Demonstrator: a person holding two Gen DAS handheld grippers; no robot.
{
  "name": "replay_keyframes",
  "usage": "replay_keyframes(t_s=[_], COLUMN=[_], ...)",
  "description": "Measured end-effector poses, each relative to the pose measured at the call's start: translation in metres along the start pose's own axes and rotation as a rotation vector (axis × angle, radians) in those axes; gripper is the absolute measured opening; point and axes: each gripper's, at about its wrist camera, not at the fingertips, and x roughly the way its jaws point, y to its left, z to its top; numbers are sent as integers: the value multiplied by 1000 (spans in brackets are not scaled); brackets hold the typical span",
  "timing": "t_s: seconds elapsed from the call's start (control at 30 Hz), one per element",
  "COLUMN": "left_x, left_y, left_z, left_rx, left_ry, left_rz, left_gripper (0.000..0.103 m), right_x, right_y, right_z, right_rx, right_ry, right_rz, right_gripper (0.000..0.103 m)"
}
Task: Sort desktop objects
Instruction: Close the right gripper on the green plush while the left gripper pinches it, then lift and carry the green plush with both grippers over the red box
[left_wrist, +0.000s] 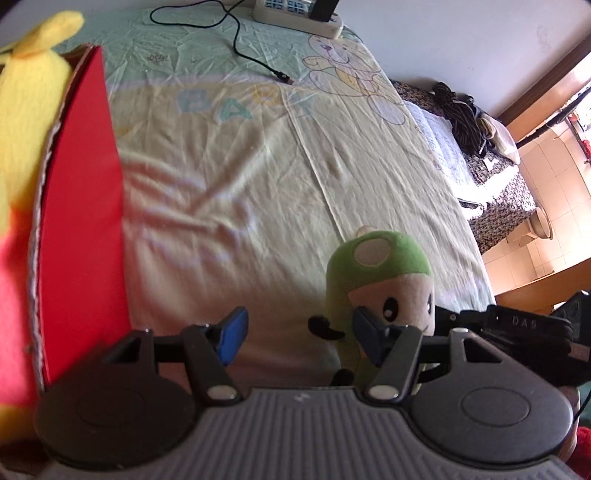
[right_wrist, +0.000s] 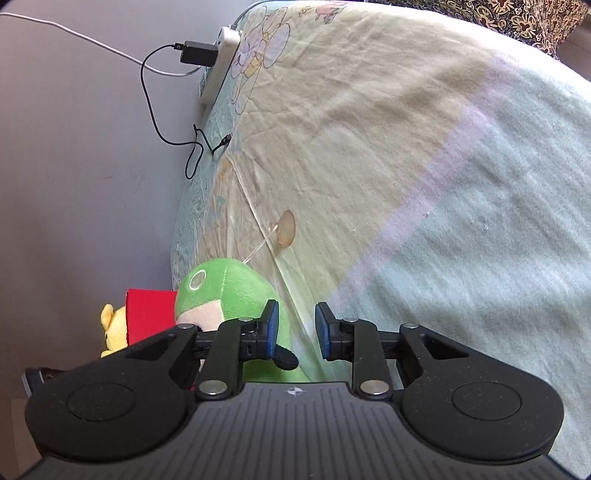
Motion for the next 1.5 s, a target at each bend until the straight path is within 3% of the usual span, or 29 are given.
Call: replay_keyframes(t_s=[0.13,0.2,0.43,0.53,0.77,0.93,1.13,1.33,1.5], left_x=[-6,-8,13,23,39,36,22,-3,-31], left_y=[7,6,-8,-15,-25,-24,-38,-37,-32], left_z=[-12,-16,-15,-13,-17,-17,-24,-36,-52], left_rx=[-29,-25,32,37,37,43,123,187,285], left_ry=[-4,-11,15,29,48,38,18,-3,-31], left_rz=[-147,-185,-197,-212,-186,-153,-89,-92,-98], left_gripper=[86,87,91,91,85,77,76,76,75], right_x=[-12,-20,-10,-3,13,15,7,-8,-22], right_y=[-14,-14,20,24,29,31,38,59,78], right_z=[2,-2,-8,-6,-4,-1,-10,-33,-72], right_rx=[84,75,-106,-133,-175,-172,-182,-233,-252], right_ry=[-1,-5,83,88,174,196,199,168,117], right_rz=[54,59,117,96,129,137,143,128,120], right_gripper=[34,36,39,43,46,42,41,41,41])
